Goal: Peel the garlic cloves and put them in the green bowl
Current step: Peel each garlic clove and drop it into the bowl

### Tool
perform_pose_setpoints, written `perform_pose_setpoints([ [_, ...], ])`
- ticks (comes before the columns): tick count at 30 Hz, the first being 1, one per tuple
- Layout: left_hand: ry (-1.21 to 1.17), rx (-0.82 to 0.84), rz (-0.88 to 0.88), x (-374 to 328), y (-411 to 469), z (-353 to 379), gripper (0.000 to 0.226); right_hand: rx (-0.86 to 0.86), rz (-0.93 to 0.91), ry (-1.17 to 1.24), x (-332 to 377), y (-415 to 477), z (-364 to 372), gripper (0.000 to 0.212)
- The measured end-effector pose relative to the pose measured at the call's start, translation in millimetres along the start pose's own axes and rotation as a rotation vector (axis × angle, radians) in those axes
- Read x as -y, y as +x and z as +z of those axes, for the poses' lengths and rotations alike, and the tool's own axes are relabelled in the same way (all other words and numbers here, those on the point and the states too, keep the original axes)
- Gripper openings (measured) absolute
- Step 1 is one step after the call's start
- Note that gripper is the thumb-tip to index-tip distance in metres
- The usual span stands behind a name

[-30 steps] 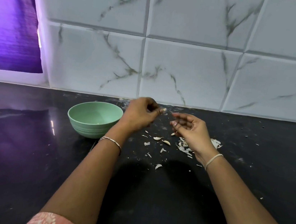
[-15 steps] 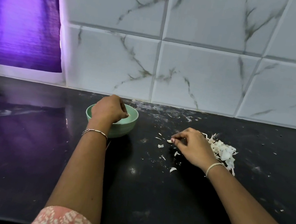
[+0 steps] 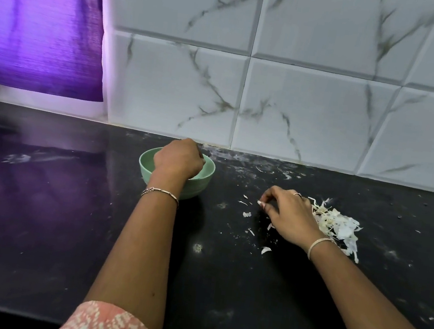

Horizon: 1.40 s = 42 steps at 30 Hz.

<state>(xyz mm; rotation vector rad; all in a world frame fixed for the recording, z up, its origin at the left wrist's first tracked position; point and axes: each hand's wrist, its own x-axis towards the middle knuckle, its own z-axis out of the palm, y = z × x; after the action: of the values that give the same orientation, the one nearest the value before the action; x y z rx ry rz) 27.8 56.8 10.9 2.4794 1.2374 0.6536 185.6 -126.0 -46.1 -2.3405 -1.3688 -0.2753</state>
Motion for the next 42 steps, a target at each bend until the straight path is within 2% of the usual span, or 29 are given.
perform_pose_setpoints([
  [5,-0.005,-0.116,0.079,-17,-8,-3,0.025,-0.016,0.051,0.315,-2,2,-5,0.02],
  [11,-0.154,-0.129,0.218,-41,-18,0,0.019,0.172,0.064,0.514,-6,-4,-16,0.002],
  [16,-0.222,-0.031,0.286,-46,-15,18,0.018,0.305,0.044,0.486,-4,-6,-19,0.007],
  [19,-0.228,0.006,0.304,-49,-14,27,0.018,0.311,0.081,0.428,-3,-4,-17,0.007],
  [25,-0.267,0.023,0.377,-58,-15,41,0.015,0.345,0.106,0.41,-3,0,-16,0.018],
  [28,-0.348,0.058,0.418,-62,-17,48,0.021,0.379,0.113,0.455,0,2,-21,0.019],
  [32,-0.411,0.076,0.35,-67,-22,59,0.054,0.46,0.147,0.588,0,8,-33,0.013],
  [38,-0.6,-0.083,0.223,-83,-32,55,0.068,0.292,0.143,0.949,9,27,-81,0.005],
  [39,-0.63,-0.086,0.211,-83,-32,55,0.07,0.311,0.135,0.925,12,25,-79,0.004],
  [42,-0.643,-0.079,0.183,-79,-31,56,0.074,0.521,0.171,0.57,14,13,-44,0.011],
])
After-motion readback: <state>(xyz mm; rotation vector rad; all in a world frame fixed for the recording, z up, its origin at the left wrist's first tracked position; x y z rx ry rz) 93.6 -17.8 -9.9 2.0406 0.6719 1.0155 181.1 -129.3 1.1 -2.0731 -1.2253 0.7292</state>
